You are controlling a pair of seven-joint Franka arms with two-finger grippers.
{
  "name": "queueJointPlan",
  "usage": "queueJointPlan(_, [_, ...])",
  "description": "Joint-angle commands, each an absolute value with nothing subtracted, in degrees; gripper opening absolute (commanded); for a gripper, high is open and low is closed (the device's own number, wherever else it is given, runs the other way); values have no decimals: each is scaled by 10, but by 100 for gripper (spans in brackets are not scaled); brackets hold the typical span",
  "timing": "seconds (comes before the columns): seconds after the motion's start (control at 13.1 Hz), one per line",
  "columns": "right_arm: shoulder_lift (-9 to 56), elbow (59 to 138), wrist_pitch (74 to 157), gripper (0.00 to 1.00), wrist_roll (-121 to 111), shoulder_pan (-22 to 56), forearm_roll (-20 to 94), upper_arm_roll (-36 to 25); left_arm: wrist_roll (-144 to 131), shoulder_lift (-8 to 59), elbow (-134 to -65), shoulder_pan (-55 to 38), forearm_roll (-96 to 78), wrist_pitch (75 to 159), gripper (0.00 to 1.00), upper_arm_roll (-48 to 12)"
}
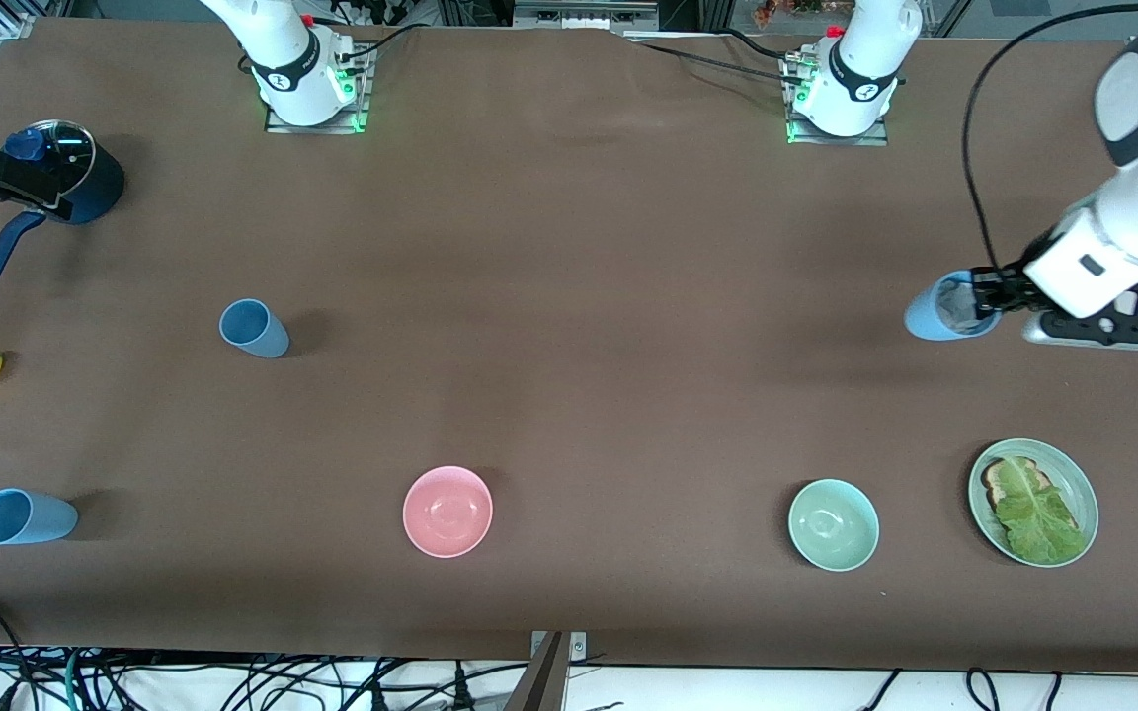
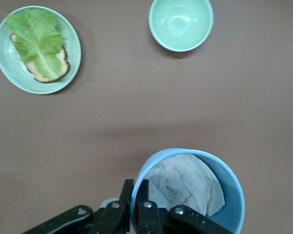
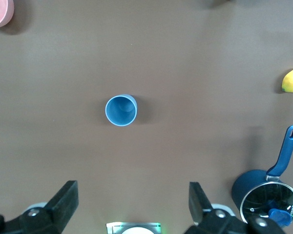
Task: Stack blue cups with both arms
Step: 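Lift the cup with the left gripper and carry it toward the table middle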
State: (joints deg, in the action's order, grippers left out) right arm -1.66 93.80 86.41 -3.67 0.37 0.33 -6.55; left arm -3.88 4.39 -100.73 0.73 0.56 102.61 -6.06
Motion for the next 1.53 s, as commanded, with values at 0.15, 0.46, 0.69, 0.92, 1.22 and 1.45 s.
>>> queueJointPlan(0.15, [-20, 938, 860, 100, -37, 4, 4, -67, -264, 66, -968, -89, 1, 1010, 0, -98])
queueJointPlan(0.46, [-20, 938, 860, 100, -37, 4, 4, -67, -438, 108, -920, -192, -1, 1010, 0, -97])
queueJointPlan(0.69, [-20, 938, 860, 100, -37, 4, 4, -67, -574, 183, -845, -277, 2, 1011, 0, -92])
queueJointPlan(0.92, [-20, 938, 860, 100, -37, 4, 4, -67, -669, 257, -771, -326, 7, 1015, 0, -87])
queueJointPlan(1.22, [-20, 938, 860, 100, -37, 4, 4, -67, -736, 323, -713, -430, 7, 1022, 0, -2])
queueJointPlan(1.45, [-20, 938, 860, 100, -37, 4, 4, -67, -776, 356, -713, -457, 7, 1072, 0, 18])
